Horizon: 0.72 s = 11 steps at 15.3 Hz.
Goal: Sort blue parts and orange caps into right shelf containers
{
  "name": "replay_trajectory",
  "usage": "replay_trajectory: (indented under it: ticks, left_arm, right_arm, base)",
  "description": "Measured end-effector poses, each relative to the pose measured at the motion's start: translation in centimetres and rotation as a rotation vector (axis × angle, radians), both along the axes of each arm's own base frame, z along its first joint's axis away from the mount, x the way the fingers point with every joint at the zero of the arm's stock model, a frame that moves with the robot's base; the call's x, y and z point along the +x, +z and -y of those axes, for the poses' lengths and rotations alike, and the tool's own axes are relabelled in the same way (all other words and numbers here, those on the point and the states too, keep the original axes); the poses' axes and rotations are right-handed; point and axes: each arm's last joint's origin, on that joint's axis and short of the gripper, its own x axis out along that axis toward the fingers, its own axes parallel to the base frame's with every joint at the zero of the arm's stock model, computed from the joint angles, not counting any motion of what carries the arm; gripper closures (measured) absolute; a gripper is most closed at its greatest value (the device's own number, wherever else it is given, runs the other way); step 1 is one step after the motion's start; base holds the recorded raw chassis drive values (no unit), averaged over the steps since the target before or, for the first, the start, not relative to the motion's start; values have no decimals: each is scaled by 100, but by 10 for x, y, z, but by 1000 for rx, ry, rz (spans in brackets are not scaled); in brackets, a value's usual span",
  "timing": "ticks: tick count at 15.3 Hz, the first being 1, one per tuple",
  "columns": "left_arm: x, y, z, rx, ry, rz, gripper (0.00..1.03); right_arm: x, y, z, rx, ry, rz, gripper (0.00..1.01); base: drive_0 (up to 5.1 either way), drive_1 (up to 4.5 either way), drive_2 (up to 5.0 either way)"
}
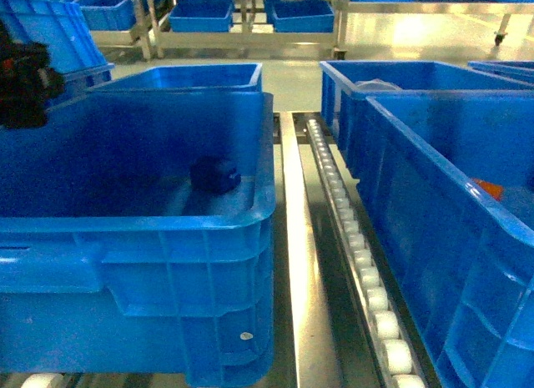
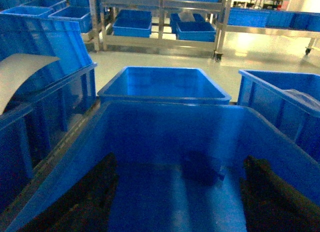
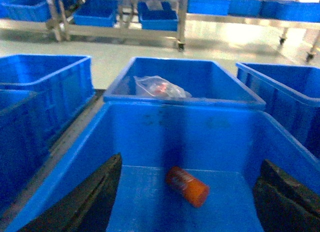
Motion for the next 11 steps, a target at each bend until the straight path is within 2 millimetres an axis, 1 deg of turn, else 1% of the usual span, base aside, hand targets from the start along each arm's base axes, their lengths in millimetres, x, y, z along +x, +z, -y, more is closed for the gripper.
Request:
replay_trajectory:
  ticks: [3,5,6,7,8,9,10,11]
  left_arm:
    - [-16,-5,-6,13,8,-9,46]
    - [-37,-10,-13,15,14,-13,68]
    - [-44,-12,-14,15,8,-13,77]
    - [-53,-13,-16,15,4,-12,90]
    - [-75,-18,-28,17,3,-16,101]
    - [-82,-22,-32,17,22,12,101]
    - [-90,-31,-31,17,12,-35,101]
    - [-97,-33,-30,18,4,-44,101]
  right_arm:
    - [-20,-7,-2,14,17,7,38]
    - [-41,-9,-2,20,15,22,60]
    - [-49,-11,-2,21,15,22,69]
    - [-58,-14,-2,21,15,14,80]
    - [-83,-20,-2,22,16,10,100]
    - [-90,-21,-2,22,15,11,100]
    - [-98,-23,-2,22,16,11,100]
    - [-104,-28,-2,22,16,41,100]
  base:
    - [0,0,0]
    - [0,0,0]
    - [0,0,0]
    - [0,0,0]
    - [0,0,0]
    - [0,0,0]
    - [0,0,0]
    - [0,0,0]
